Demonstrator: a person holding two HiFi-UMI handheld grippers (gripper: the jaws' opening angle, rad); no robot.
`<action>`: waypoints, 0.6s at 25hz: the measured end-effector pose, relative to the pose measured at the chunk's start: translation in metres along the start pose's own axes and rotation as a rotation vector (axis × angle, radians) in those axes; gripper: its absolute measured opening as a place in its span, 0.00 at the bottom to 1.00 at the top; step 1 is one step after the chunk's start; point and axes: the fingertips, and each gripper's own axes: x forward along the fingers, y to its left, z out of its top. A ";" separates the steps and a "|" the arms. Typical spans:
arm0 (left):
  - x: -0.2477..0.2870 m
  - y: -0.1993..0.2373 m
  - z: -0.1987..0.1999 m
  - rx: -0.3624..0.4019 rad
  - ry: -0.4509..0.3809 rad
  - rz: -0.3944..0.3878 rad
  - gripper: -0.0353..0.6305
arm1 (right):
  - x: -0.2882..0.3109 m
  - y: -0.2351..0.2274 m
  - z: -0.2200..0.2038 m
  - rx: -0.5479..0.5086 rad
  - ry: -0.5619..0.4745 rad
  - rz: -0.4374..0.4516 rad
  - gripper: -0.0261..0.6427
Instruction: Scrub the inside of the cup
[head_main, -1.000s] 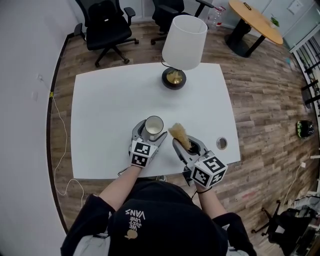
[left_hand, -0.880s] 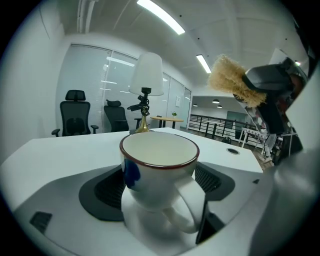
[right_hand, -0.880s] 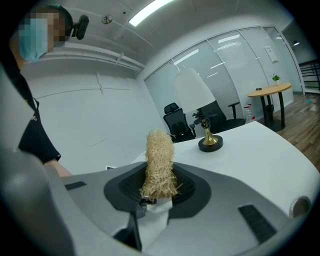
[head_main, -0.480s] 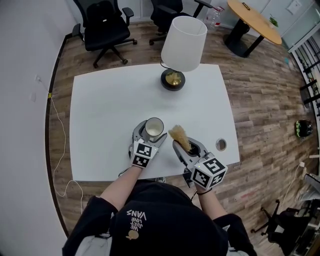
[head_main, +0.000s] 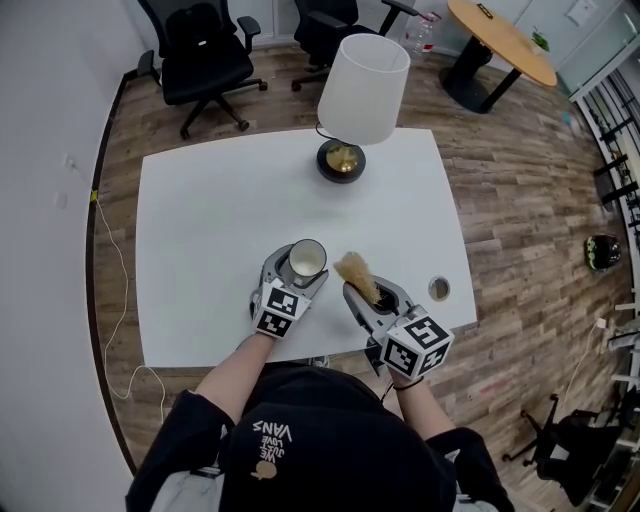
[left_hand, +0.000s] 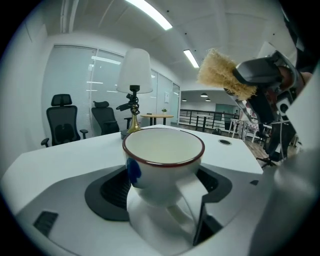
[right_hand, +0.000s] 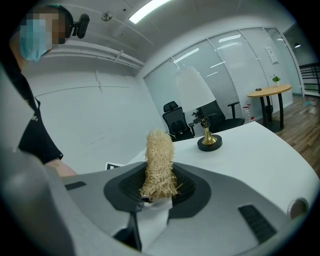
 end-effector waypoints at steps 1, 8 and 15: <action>-0.002 -0.002 0.002 0.021 -0.001 -0.012 0.62 | 0.001 0.000 0.001 -0.003 0.000 0.001 0.19; -0.028 -0.003 0.028 0.221 0.048 -0.045 0.62 | 0.010 0.009 0.011 -0.051 -0.004 0.035 0.19; -0.066 0.013 0.063 0.314 0.085 0.010 0.62 | 0.021 0.030 0.029 -0.100 -0.021 0.103 0.19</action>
